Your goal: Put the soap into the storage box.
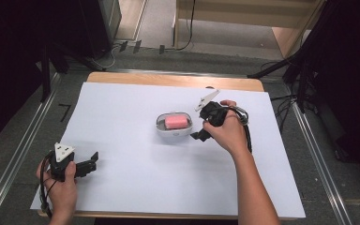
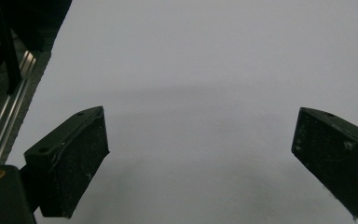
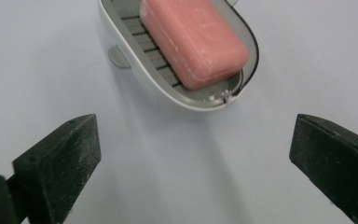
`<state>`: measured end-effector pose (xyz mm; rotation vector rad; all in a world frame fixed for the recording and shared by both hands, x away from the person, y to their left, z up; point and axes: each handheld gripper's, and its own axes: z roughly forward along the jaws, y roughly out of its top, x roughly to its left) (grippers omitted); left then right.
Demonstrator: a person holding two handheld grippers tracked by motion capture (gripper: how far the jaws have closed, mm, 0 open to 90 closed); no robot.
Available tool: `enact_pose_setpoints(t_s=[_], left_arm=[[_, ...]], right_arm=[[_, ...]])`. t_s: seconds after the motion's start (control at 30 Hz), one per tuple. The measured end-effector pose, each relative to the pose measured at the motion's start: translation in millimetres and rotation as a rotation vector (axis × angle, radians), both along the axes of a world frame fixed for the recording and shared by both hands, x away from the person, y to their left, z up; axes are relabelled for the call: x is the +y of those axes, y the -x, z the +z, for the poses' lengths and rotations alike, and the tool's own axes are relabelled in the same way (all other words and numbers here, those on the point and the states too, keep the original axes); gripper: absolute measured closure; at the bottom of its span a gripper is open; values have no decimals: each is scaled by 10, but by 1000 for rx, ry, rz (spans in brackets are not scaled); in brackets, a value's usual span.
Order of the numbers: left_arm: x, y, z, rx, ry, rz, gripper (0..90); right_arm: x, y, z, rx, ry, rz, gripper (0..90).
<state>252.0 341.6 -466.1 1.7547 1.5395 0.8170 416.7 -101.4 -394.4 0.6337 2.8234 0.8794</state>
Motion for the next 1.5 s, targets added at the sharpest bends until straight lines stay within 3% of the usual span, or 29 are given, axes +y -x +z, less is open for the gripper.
enact_pose_setpoints(t_s=[0.1,0.17,0.2,0.23,0.3,0.5,1.5], left_arm=[[-1,0,0,-1,0,-3,42],[-3,2,1,1,-1,-2,42],[-3,2,1,0,0,-2,42],[-4,2,1,0,-1,-2,42],[-5,2,1,0,-1,-3,42],[-7,3,0,0,-2,-4,42],[-16,4,0,1,-12,-6,42]], right_arm=[[-66,34,-37,12,-23,-12,19],[-114,59,-64,73,-47,25,201],[-128,68,-69,90,-48,35,199],[-141,80,-80,90,-44,35,142],[-177,122,-97,57,-22,4,135],[-315,202,-172,15,-51,-23,95],[-993,593,-512,3,-119,-141,80]])
